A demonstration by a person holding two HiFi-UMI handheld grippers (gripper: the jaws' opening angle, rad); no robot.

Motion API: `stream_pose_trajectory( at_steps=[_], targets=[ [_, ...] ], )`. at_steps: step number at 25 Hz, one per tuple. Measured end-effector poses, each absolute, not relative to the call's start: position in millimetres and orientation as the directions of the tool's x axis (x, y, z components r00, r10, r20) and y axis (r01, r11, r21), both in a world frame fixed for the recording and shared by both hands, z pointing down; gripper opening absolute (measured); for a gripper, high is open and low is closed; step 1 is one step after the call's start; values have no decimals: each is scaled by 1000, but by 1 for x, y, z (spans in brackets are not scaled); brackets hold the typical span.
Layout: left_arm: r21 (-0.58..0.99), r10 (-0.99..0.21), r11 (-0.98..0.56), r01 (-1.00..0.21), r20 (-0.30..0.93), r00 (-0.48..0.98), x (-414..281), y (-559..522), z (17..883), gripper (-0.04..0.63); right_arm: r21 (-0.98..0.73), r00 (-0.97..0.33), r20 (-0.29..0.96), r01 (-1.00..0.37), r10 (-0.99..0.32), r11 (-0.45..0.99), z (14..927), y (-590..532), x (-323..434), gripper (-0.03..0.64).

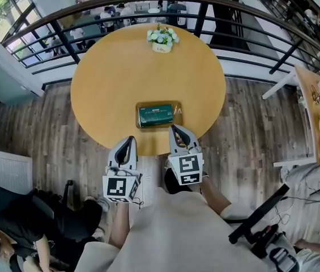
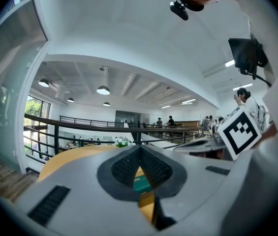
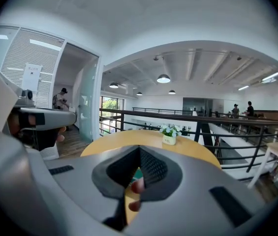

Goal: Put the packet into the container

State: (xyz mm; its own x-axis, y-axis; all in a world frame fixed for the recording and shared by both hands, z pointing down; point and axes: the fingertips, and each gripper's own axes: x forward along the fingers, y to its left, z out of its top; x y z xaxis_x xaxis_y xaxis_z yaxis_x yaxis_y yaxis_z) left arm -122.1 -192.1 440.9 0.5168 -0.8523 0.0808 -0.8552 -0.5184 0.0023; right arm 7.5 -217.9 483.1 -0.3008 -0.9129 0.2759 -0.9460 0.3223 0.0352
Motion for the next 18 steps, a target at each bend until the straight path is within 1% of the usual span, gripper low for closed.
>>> stream_pose_trajectory(
  at_steps=[5,12,18],
  targets=[
    [-2,-844,-533,-846,78,531,-120,-160,448,5,33,-282,269,-953,-921,302,488,-179,6,3],
    [8,-829,-554,-833,91,552,-117,-118,455,5,16,-309,271,-946,-912,325,492,-127,2,3],
    [13,-805,-587,-810,102,585,-101,-94,463,6,21,-267,248,-960,-931,281,491,-97,20,3]
  ],
)
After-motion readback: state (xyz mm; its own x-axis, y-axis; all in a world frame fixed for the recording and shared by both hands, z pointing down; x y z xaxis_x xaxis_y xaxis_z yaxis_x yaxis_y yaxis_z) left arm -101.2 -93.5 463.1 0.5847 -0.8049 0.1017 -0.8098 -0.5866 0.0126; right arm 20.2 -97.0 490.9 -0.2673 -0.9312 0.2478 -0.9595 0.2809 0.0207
